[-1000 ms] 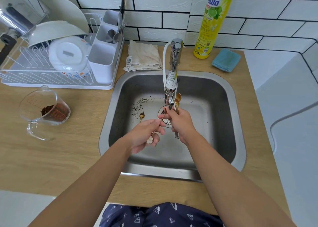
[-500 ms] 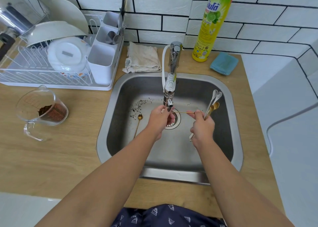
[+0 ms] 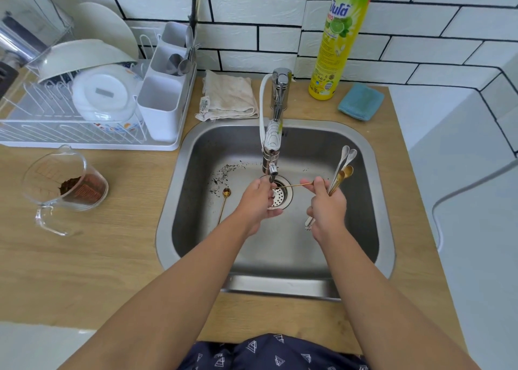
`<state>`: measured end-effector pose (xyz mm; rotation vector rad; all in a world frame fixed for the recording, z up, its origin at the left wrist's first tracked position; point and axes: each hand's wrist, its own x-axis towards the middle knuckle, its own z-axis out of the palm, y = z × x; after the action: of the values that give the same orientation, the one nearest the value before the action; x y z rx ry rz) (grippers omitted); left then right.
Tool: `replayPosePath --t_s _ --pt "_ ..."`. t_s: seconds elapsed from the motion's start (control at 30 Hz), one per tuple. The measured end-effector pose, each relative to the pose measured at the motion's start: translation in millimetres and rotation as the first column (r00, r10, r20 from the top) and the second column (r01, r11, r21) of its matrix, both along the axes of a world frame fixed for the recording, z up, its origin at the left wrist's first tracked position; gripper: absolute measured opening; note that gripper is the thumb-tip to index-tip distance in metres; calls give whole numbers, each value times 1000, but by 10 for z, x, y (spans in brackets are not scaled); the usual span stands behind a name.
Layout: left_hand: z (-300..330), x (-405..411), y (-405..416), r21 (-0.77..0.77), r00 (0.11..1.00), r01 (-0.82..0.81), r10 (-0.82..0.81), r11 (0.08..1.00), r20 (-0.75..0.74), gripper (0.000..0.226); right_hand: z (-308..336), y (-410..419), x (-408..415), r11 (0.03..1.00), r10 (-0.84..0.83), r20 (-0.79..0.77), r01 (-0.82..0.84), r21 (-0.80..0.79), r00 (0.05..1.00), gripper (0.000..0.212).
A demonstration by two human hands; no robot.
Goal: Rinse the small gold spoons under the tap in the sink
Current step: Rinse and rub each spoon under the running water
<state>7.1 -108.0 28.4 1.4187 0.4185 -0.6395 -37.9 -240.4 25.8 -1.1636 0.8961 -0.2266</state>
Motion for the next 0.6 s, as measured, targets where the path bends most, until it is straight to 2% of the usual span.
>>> replayPosePath --t_s 0.1,0.2,0.3,0.33,0.5,0.6 --pt "21 71 -23 -39 993 -22 17 999 -120 15 28 -3 -25 997 43 97 -49 59 994 13" --pt "52 141 -20 -185 978 -77 38 980 -206 12 51 -20 -36 993 50 160 -67 101 986 11" --pt "56 148 31 -293 974 -55 -13 954 -225 4 47 -99 -34 996 32 157 -44 74 987 5" --pt "52 144 62 -303 975 -39 -30 952 -221 7 42 -126 -26 997 25 149 -36 74 989 2" --pt "24 124 158 -292 976 -48 -17 955 -219 12 27 -189 58 990 32 136 -50 133 990 12" --pt "49 125 168 -167 990 -46 23 985 -136 29 30 -152 103 988 34 145 -56 147 989 6"
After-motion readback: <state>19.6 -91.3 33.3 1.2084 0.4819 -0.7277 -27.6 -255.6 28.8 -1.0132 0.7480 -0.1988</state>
